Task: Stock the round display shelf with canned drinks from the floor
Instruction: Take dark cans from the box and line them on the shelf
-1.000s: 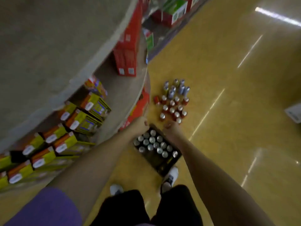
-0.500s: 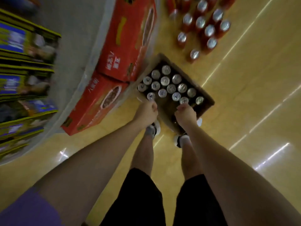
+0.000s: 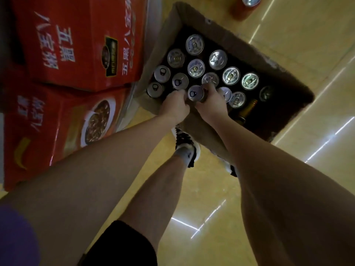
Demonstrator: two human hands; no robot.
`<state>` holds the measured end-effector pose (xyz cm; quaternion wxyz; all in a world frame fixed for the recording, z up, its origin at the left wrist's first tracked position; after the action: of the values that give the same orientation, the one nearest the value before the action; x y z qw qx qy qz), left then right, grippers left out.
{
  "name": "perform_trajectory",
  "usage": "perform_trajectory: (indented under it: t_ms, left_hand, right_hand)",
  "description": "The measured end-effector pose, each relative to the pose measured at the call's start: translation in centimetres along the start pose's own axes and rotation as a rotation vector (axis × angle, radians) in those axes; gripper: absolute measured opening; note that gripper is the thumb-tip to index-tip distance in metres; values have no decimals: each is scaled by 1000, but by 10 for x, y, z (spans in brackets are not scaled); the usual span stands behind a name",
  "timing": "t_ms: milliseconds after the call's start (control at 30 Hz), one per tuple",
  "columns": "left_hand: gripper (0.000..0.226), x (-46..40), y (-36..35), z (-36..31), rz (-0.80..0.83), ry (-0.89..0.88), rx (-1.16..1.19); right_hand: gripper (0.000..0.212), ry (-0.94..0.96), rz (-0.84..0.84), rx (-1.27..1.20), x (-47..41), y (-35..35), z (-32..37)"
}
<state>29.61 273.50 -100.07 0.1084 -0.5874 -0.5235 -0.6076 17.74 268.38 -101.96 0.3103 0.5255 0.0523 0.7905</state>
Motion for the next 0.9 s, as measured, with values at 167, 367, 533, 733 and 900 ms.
perform_trajectory:
  t_ms: [167,367,533,733,900]
  left_hand:
    - [14,-25,-1,19,-10,57,166]
    - [32,-26,4,24,74,20,233]
    - [9,5,13,26,35,48,358]
    - [14,77,44,8,-42,115,498]
    - [18,152,93,-24,-36,113,504]
  right_hand:
    - [49,16,-50,113,-27,-35,7]
    - [43,24,-106,251,-39,-45,1]
    - [44,32,-43,226,-9,-26,2]
    - [49,143,53,358,65,37,35]
    - [48,267,97,412,131,109,93]
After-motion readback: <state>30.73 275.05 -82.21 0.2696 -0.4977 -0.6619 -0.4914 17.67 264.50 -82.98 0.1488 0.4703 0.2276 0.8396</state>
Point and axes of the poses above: each hand's wrist, its own x-axis away from the middle knuckle, its own y-axis out of the back of the hand, z = x × y, the point moved 1 cm from there along -x, towards the middle knuckle
